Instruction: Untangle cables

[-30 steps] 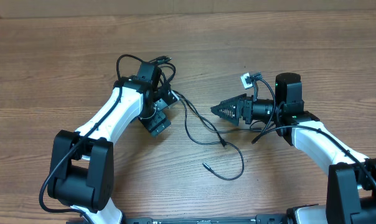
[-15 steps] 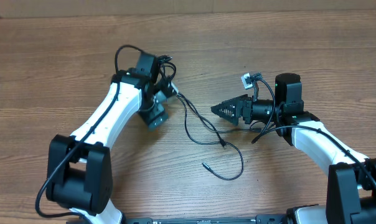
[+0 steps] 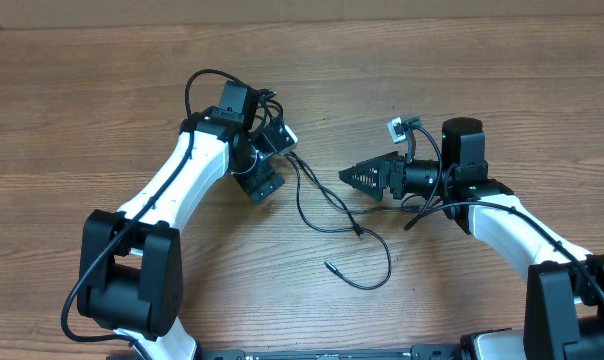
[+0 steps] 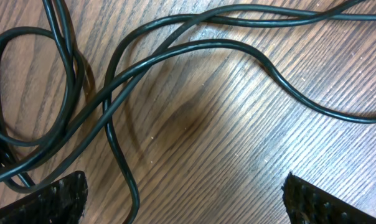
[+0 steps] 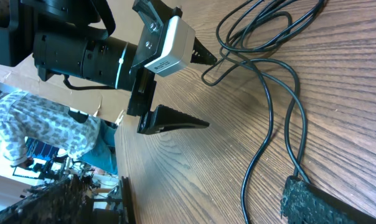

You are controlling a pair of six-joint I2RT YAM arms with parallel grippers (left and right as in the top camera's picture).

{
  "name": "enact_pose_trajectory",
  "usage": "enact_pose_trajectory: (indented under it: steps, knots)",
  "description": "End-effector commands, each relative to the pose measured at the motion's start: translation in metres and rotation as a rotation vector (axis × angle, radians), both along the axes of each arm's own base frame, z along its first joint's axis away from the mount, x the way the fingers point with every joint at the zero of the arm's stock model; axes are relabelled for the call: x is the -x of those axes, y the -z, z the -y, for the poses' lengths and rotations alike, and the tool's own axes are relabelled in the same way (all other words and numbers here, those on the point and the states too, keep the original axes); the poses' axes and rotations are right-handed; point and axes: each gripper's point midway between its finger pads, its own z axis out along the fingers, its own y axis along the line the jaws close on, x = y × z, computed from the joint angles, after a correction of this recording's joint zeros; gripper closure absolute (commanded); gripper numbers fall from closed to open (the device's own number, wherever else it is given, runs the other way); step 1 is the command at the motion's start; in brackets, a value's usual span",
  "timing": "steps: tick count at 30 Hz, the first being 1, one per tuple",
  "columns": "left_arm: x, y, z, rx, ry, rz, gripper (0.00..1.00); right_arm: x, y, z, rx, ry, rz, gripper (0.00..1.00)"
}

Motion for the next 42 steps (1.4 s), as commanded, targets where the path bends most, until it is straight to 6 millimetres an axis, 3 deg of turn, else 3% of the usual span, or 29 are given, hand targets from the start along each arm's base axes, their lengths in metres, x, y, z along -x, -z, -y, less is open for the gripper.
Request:
enact_pose_trajectory:
  steps: [1,13,19,20,22,26,36,37,38,40,42]
  knots:
    - [0.003,0.007,-0.003,0.012,0.008,-0.023,0.01,-0.002,-0.004,0.001,0.002,0.006,0.019,0.00]
    - [0.020,0.034,-0.017,-0.040,-0.006,-0.058,0.00,-0.002,-0.004,0.001,0.002,0.007,0.018,0.00]
    - [0.022,0.036,-0.014,-0.020,-0.013,-0.065,0.16,-0.002,-0.004,0.001,0.002,0.006,0.018,0.00]
    - [0.022,0.036,-0.012,-0.011,-0.010,-0.067,0.21,-0.002,-0.004,0.001,0.002,0.006,0.017,0.00]
    - [0.022,0.035,-0.012,-0.010,-0.011,-0.067,0.53,-0.002,-0.004,0.001,0.002,0.006,0.017,0.04]
    - [0.022,0.035,-0.012,-0.010,-0.011,-0.067,0.95,-0.002,-0.004,0.001,0.002,0.006,0.017,0.09]
    - [0.022,0.035,-0.012,-0.007,-0.029,-0.070,0.94,-0.002,-0.004,0.001,0.002,0.006,0.017,0.09]
    - [0.022,0.035,-0.012,-0.007,-0.029,-0.070,0.83,-0.002,-0.004,0.001,0.002,0.006,0.017,0.09]
    - [0.022,0.035,-0.012,-0.005,-0.040,-0.072,0.44,-0.002,-0.004,0.001,0.002,0.006,0.017,0.08]
    - [0.022,0.035,-0.012,-0.005,-0.044,-0.072,0.29,-0.002,-0.004,0.001,0.002,0.007,0.018,0.08]
    - [0.020,0.035,-0.012,-0.006,-0.044,-0.063,0.20,-0.002,-0.004,0.001,0.002,0.007,0.018,0.08]
